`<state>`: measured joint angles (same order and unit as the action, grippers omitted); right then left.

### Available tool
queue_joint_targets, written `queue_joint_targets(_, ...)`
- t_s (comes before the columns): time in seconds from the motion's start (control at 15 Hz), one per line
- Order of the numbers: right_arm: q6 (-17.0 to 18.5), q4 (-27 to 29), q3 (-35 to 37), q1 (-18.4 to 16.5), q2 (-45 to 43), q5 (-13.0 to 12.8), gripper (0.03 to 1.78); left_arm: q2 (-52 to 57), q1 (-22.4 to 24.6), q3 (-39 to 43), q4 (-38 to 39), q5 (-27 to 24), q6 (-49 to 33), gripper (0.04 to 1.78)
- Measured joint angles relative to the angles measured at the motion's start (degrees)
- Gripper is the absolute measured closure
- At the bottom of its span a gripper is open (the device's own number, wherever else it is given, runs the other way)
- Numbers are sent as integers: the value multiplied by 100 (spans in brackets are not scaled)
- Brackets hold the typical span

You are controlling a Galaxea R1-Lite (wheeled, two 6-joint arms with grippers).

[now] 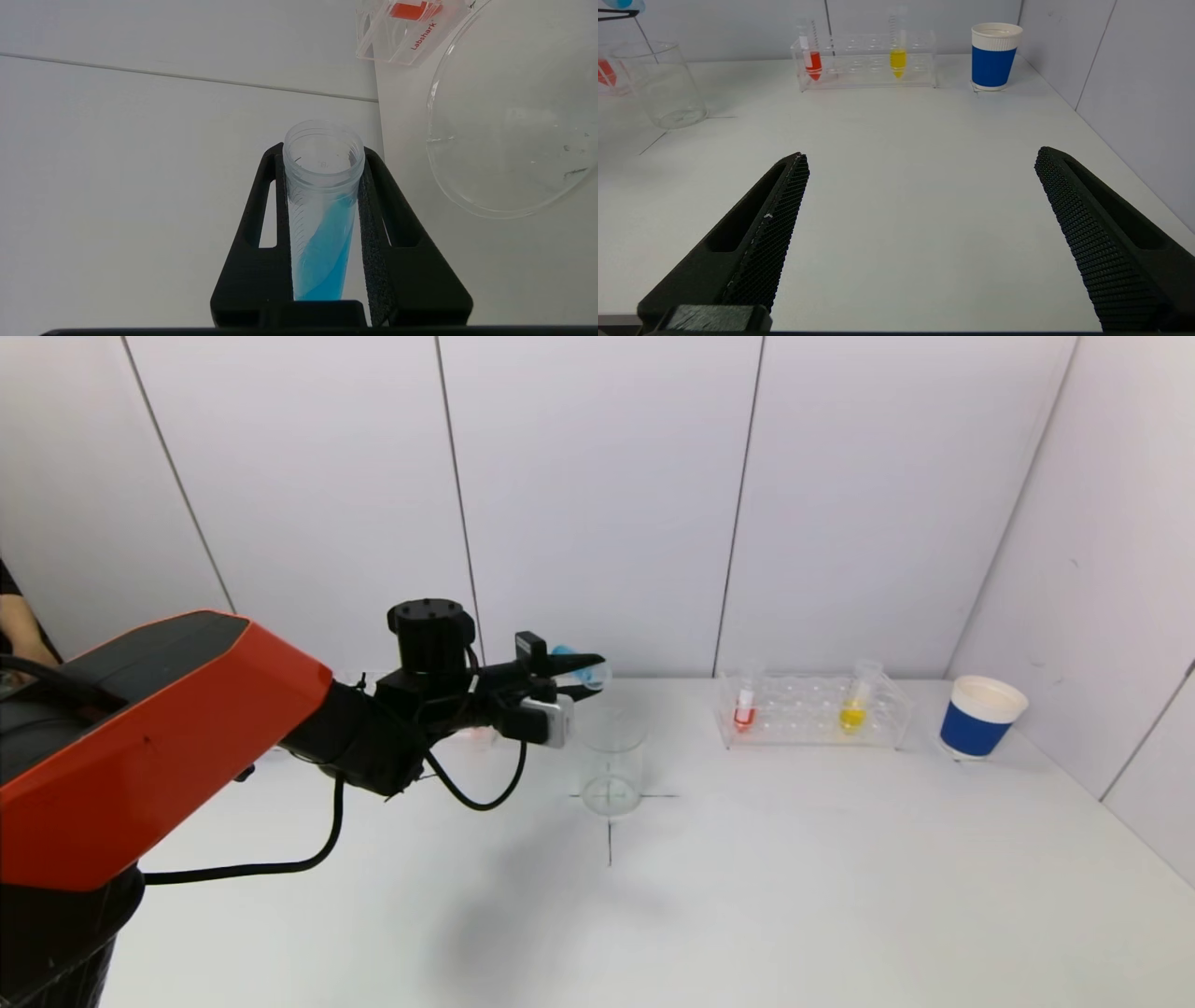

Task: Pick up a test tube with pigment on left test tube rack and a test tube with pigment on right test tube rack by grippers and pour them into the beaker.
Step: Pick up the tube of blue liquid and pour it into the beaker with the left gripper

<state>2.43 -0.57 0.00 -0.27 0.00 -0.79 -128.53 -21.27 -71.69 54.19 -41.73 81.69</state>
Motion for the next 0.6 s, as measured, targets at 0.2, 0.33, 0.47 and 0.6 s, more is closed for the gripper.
queue_joint_targets(0.2,2,-2,0,2,0,-2,5,-50,2,-41,-20,15,179,138)
queue_joint_targets(0.33,0,0,0,2,0,0,5,-52,-6,-46,-28,17,224,138)
queue_joint_targets(0.47,0,-2,0,2,0,0,5,-50,-6,-46,-28,22,328,138)
queue_joint_targets(0.6,0,-2,0,0,0,-2,5,-33,-15,-44,-24,20,347,138)
